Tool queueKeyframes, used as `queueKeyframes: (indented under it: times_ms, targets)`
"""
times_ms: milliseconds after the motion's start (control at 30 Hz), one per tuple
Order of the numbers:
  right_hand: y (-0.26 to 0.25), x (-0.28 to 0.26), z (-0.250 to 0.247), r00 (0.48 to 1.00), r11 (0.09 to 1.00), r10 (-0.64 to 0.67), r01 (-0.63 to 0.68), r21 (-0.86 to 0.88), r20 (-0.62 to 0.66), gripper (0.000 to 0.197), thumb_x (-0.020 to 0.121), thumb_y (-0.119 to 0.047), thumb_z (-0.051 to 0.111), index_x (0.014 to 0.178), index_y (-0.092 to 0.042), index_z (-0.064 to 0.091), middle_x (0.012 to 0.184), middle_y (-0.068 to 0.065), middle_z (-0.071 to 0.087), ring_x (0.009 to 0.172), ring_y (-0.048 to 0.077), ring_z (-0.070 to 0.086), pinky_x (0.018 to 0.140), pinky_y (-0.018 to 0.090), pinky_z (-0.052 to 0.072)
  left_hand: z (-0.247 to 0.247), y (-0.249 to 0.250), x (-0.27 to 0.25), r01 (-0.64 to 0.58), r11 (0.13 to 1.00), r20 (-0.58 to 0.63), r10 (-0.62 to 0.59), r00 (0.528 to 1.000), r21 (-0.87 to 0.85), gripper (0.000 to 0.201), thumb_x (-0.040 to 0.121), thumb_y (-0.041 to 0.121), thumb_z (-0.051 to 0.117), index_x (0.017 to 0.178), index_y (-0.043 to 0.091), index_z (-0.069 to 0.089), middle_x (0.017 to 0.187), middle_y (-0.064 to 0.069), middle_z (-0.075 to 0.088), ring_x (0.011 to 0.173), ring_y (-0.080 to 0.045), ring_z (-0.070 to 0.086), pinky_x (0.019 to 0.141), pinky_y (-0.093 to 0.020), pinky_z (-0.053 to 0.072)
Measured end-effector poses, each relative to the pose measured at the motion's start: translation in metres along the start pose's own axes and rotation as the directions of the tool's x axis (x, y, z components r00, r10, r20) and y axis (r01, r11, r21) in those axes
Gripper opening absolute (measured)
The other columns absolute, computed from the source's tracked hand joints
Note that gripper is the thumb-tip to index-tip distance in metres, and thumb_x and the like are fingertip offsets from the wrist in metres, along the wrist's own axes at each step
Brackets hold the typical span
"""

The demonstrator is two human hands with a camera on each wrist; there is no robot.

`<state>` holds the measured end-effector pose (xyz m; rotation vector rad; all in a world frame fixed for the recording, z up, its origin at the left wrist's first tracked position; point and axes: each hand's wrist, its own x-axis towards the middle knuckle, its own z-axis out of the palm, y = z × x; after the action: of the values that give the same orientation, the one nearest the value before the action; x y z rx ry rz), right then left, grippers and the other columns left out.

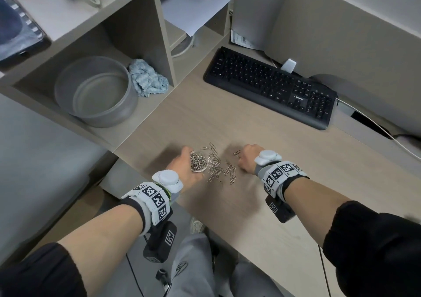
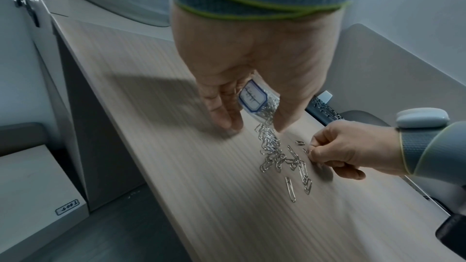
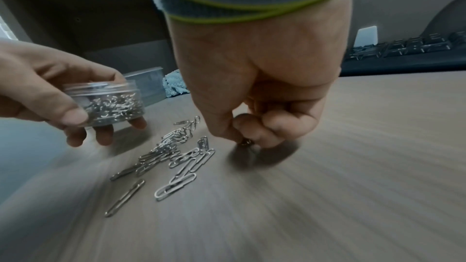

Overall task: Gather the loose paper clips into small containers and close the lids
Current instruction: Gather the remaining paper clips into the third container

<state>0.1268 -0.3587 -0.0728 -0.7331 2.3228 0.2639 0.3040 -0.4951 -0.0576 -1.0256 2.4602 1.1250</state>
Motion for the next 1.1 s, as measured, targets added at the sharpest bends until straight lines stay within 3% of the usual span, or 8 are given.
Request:
queueKeyframes:
  times_ms: [200, 267, 333, 500, 633, 767, 933, 1100]
  targets:
    - [0.007, -0.003, 0.010, 0.998, 0.995, -0.060, 0.061, 0.082, -0.014, 0.020, 0.086, -0.025, 0.051, 0.095, -0.011, 0.062, 0.098, 0.009, 0.068, 0.081, 0.031, 0.062, 0.068, 0.032, 0.049, 0.009, 0.002, -0.002, -0.014, 1.000, 0.015, 0.014, 1.000, 0.017, 0.065, 0.072, 0.033, 0.079, 0.123, 0.017, 0.041, 0.107, -0.005, 0.064, 0.095, -0.030, 0.062, 0.080, -0.035, 0.051]
    - [0.009, -0.009, 0.006, 0.994, 0.977, -0.098, 0.107, 0.186, -0.054, 0.013, 0.084, -0.028, 0.054, 0.085, -0.019, 0.062, 0.092, 0.005, 0.067, 0.084, 0.029, 0.063, 0.072, 0.033, 0.051, 0.010, 0.006, -0.003, -0.023, 0.999, 0.015, 0.022, 1.000, 0.025, 0.065, 0.072, 0.033, 0.079, 0.123, 0.017, 0.041, 0.106, -0.004, 0.064, 0.094, -0.029, 0.062, 0.078, -0.034, 0.051]
    - [0.007, -0.019, -0.002, 0.979, 0.935, -0.142, 0.181, 0.306, -0.144, 0.009, 0.081, -0.027, 0.055, 0.073, -0.023, 0.054, 0.080, 0.000, 0.064, 0.075, 0.025, 0.062, 0.069, 0.033, 0.052, 0.012, 0.012, -0.005, -0.036, 0.999, 0.019, 0.035, 0.999, 0.029, 0.063, 0.073, 0.031, 0.079, 0.122, 0.017, 0.041, 0.105, -0.004, 0.064, 0.091, -0.028, 0.062, 0.076, -0.034, 0.051]
    - [-0.017, -0.045, -0.023, 0.913, 0.775, -0.362, 0.408, 0.483, -0.191, 0.015, 0.088, -0.015, 0.057, 0.075, -0.023, 0.056, 0.064, -0.002, 0.066, 0.041, 0.008, 0.055, 0.050, 0.023, 0.044, 0.015, 0.025, -0.007, -0.060, 0.998, 0.018, 0.059, 0.998, 0.036, 0.067, 0.073, 0.029, 0.080, 0.125, 0.014, 0.040, 0.108, -0.004, 0.063, 0.096, -0.030, 0.062, 0.076, -0.032, 0.048]
    - [-0.030, -0.047, -0.026, 0.872, 0.754, -0.443, 0.488, 0.439, -0.210, 0.004, 0.089, -0.021, 0.063, 0.086, -0.022, 0.065, 0.069, -0.003, 0.065, 0.041, -0.003, 0.050, 0.055, 0.022, 0.043, 0.012, 0.033, -0.011, -0.070, 0.997, 0.012, 0.070, 0.997, 0.019, 0.065, 0.074, 0.032, 0.079, 0.123, 0.013, 0.041, 0.102, -0.002, 0.061, 0.092, -0.029, 0.062, 0.072, -0.033, 0.048]
    - [-0.019, -0.036, -0.028, 0.908, 0.748, -0.347, 0.418, 0.515, -0.234, 0.010, 0.090, -0.015, 0.057, 0.082, -0.020, 0.060, 0.062, -0.002, 0.062, 0.042, 0.005, 0.052, 0.050, 0.023, 0.042, 0.009, 0.025, -0.007, -0.017, 1.000, 0.012, 0.017, 1.000, 0.004, 0.067, 0.071, 0.031, 0.081, 0.123, 0.017, 0.041, 0.106, -0.002, 0.063, 0.095, -0.029, 0.061, 0.077, -0.032, 0.048]
    - [0.028, -0.003, -0.013, 0.986, 0.963, -0.084, 0.117, 0.244, -0.145, 0.015, 0.084, -0.018, 0.052, 0.096, -0.026, 0.054, 0.091, 0.004, 0.064, 0.075, 0.028, 0.062, 0.073, 0.036, 0.056, -0.001, 0.005, 0.001, 0.004, 0.998, -0.017, -0.003, 1.000, 0.067, 0.067, 0.070, 0.032, 0.080, 0.128, 0.024, 0.046, 0.117, -0.008, 0.050, 0.103, -0.032, 0.055, 0.090, -0.040, 0.048]
    - [0.037, 0.006, 0.003, 0.984, 0.977, -0.167, 0.173, 0.125, -0.057, 0.041, 0.080, -0.031, 0.066, 0.113, -0.023, 0.042, 0.103, 0.008, 0.065, 0.084, 0.030, 0.063, 0.078, 0.042, 0.055, -0.006, -0.019, 0.016, 0.056, 0.997, -0.056, -0.053, 0.997, 0.060, 0.067, 0.069, 0.019, 0.077, 0.129, 0.034, 0.050, 0.118, -0.004, 0.038, 0.102, -0.031, 0.055, 0.094, -0.035, 0.047]
